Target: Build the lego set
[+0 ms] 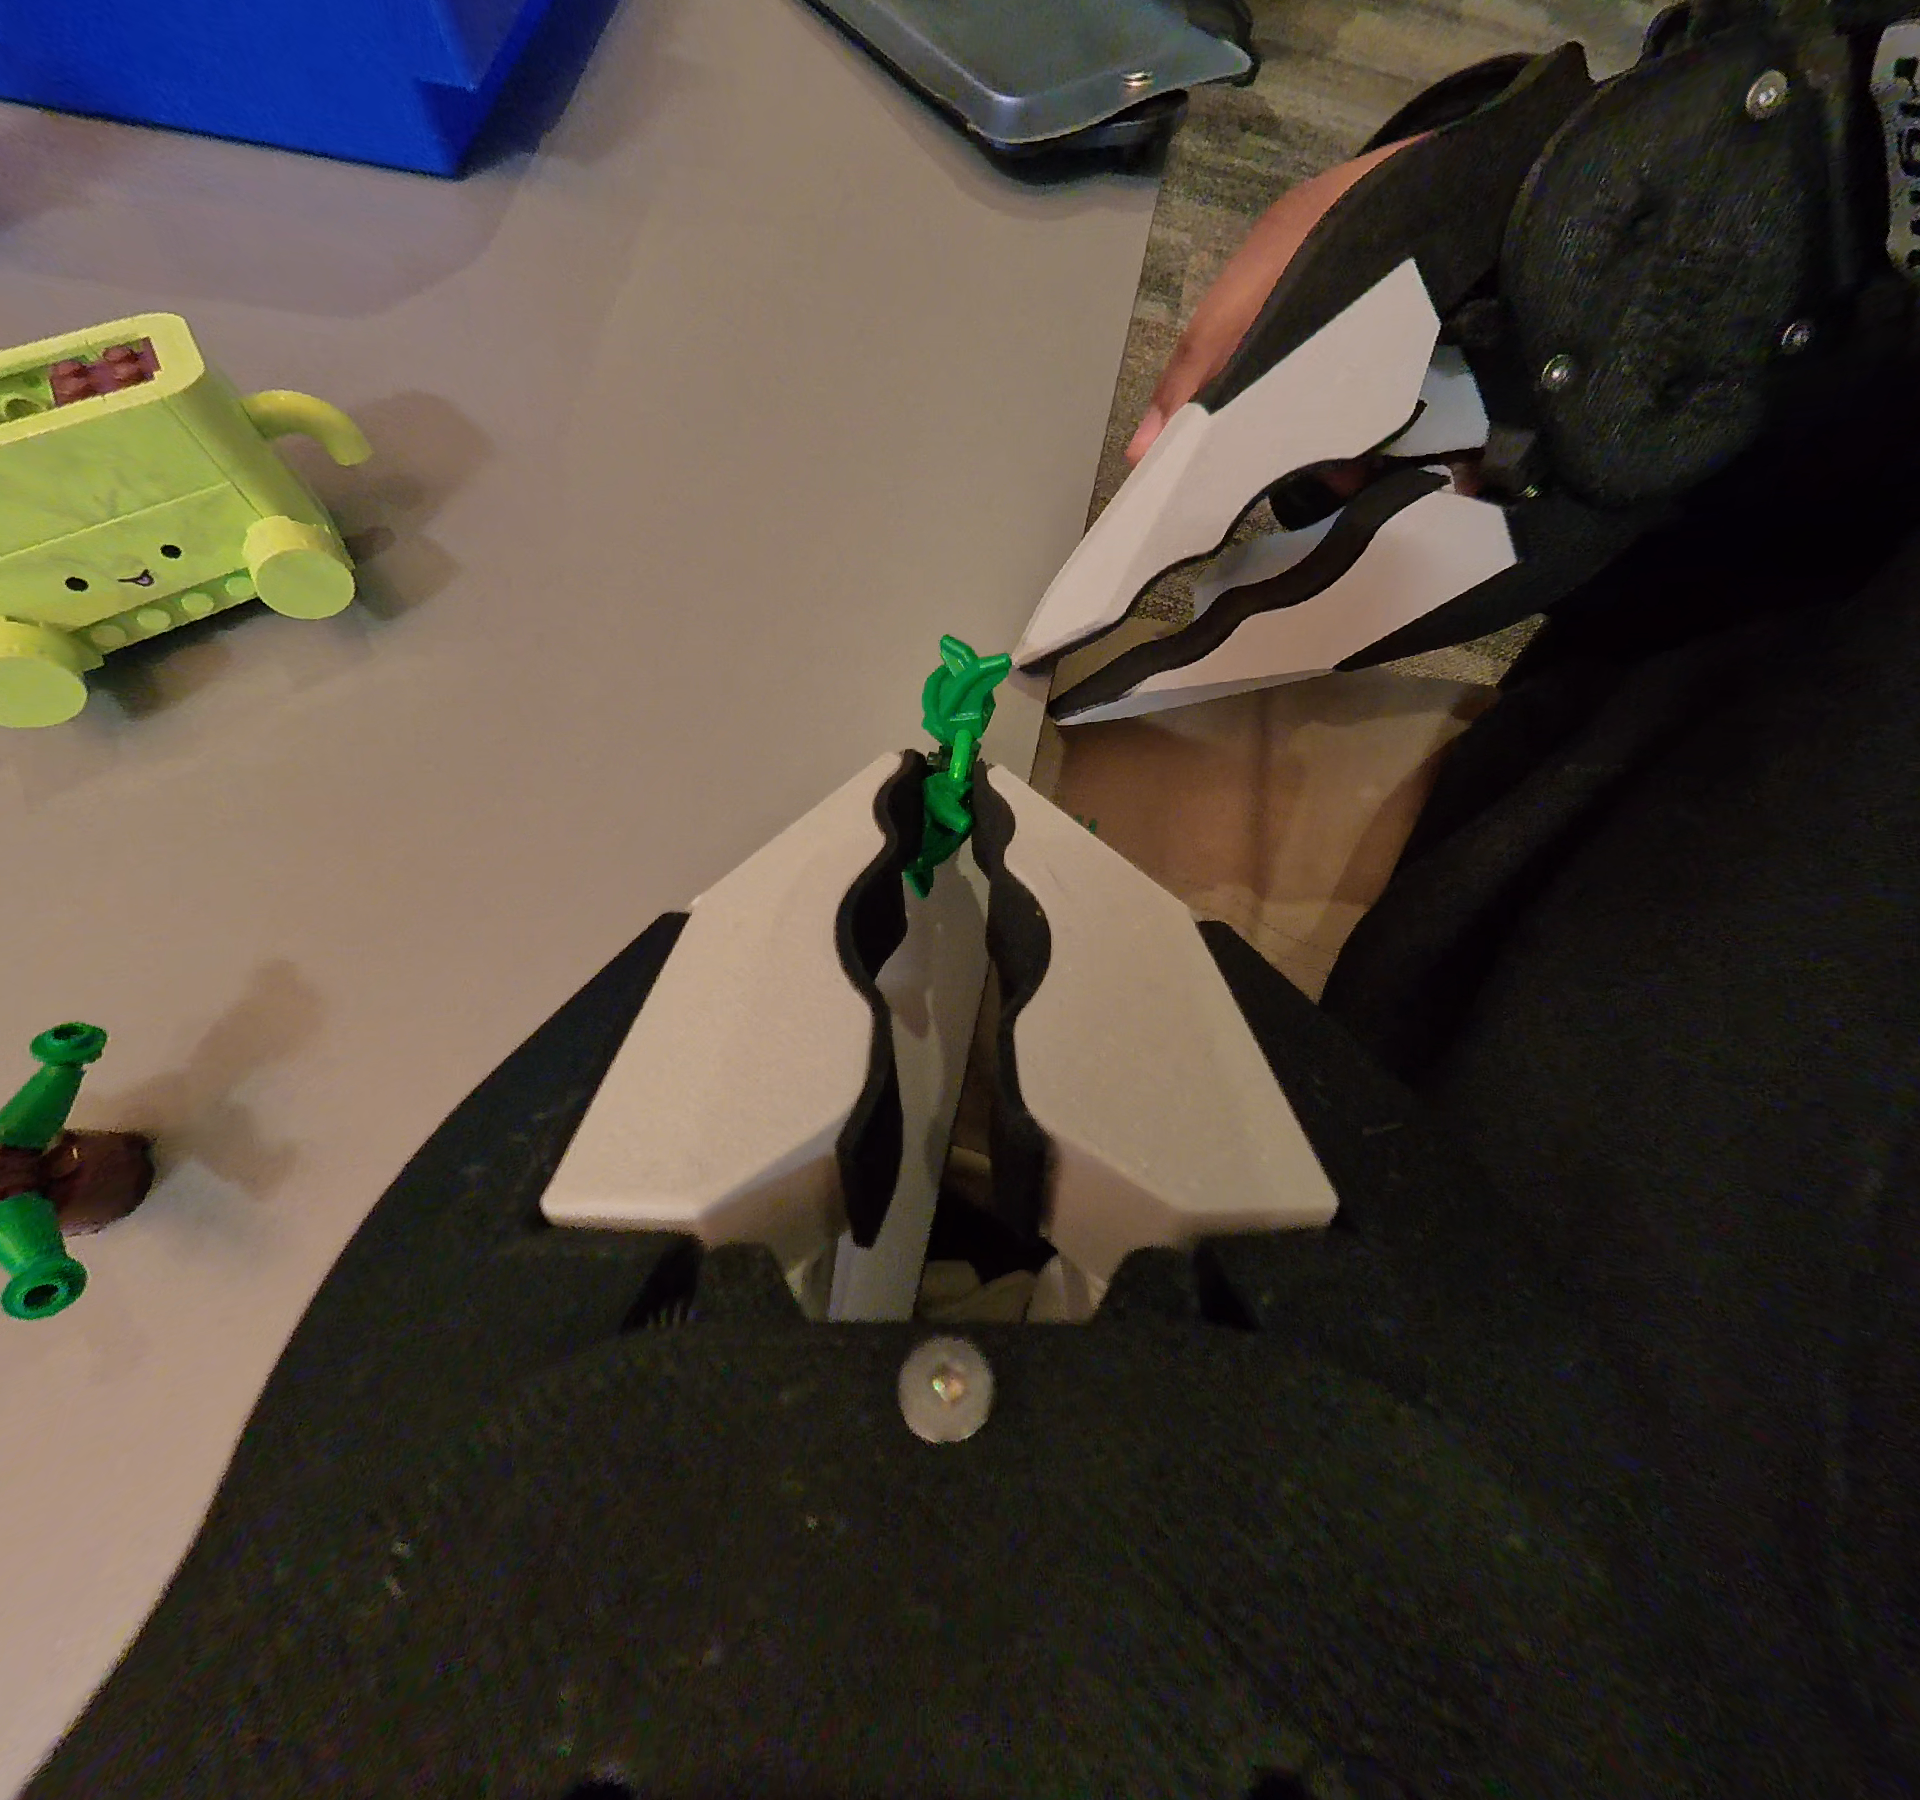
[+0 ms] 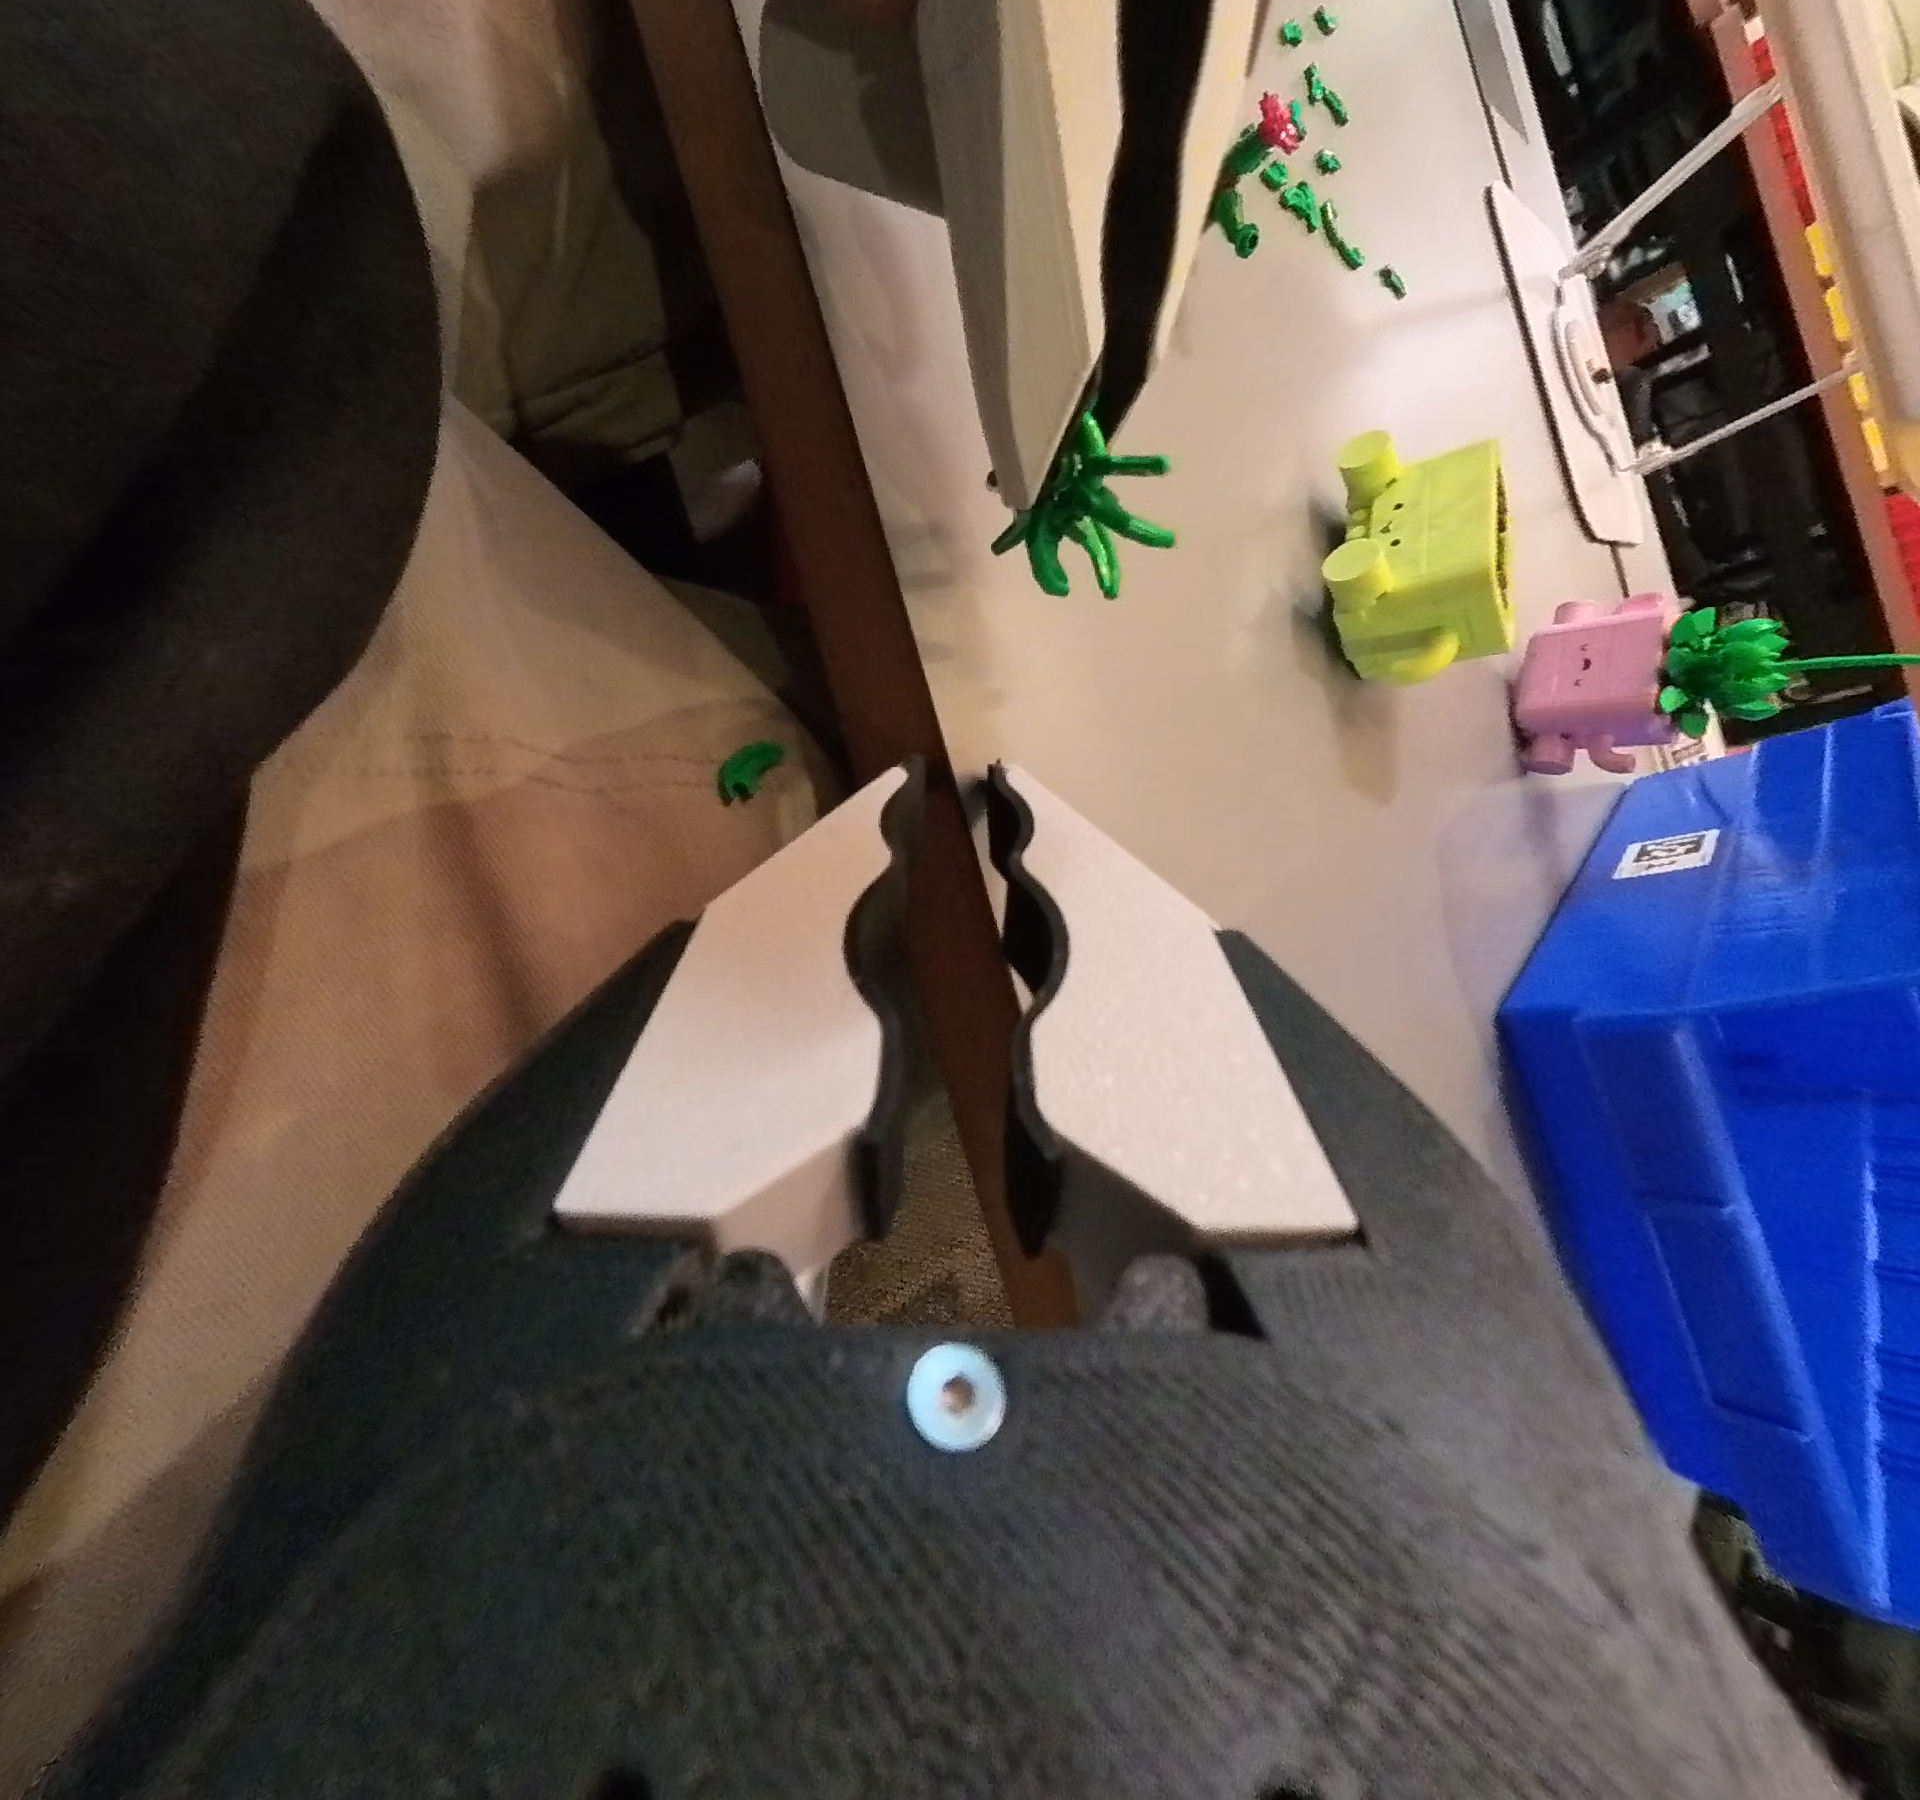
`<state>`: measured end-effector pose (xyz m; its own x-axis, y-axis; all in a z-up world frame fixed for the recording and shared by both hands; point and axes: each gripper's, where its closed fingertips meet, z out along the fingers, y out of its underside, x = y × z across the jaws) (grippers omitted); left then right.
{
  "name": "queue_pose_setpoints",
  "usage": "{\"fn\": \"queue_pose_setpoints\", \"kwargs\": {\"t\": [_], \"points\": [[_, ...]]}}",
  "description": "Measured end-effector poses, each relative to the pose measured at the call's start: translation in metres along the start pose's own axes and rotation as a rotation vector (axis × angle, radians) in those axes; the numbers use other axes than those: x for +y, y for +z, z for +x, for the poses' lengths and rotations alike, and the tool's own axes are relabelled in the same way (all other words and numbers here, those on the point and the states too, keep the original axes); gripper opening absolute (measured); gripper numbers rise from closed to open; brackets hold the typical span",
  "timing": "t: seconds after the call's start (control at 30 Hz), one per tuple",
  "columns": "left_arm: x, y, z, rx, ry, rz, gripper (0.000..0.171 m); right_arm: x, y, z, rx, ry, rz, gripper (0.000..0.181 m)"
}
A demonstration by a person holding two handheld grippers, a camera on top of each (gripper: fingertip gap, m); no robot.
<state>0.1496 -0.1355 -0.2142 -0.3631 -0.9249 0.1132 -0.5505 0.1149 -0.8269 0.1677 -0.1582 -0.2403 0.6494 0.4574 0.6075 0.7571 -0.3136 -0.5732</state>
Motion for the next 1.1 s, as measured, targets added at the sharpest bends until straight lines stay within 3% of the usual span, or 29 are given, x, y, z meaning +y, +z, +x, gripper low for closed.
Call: {"fn": "queue_pose_setpoints", "kwargs": {"t": [0.17,0.3,0.43,0.57,0.8,0.87,1.1], "points": [[-0.002,-0.004,-0.003,-0.010,-0.007,0.016,0.005,-0.005,-0.013,0.003,0.004,0.064,0.073,0.010],[-0.003,-0.005,-0.005,0.000,-0.028,0.027,0.005,-0.014,-0.019,-0.016,-0.159,0.218,0.153,0.008],[-0.003,-0.006,-0.004,0.002,-0.035,0.032,0.005,0.001,-0.001,-0.032,-0.260,0.401,0.007,0.020],[-0.004,-0.005,-0.003,0.003,-0.028,0.030,0.005,0.012,0.012,-0.043,-0.298,0.404,-0.119,0.022],[-0.005,-0.009,-0.005,-0.004,-0.027,0.035,0.005,0.014,0.021,-0.055,-0.359,0.399,-0.184,0.016],[-0.005,-0.010,-0.006,-0.009,-0.028,0.038,0.005,0.012,0.019,-0.056,-0.361,0.385,-0.174,0.006],[-0.005,-0.014,-0.011,-0.013,-0.048,0.055,0.005,-0.011,-0.005,-0.044,-0.352,0.425,-0.038,0.006]]}}
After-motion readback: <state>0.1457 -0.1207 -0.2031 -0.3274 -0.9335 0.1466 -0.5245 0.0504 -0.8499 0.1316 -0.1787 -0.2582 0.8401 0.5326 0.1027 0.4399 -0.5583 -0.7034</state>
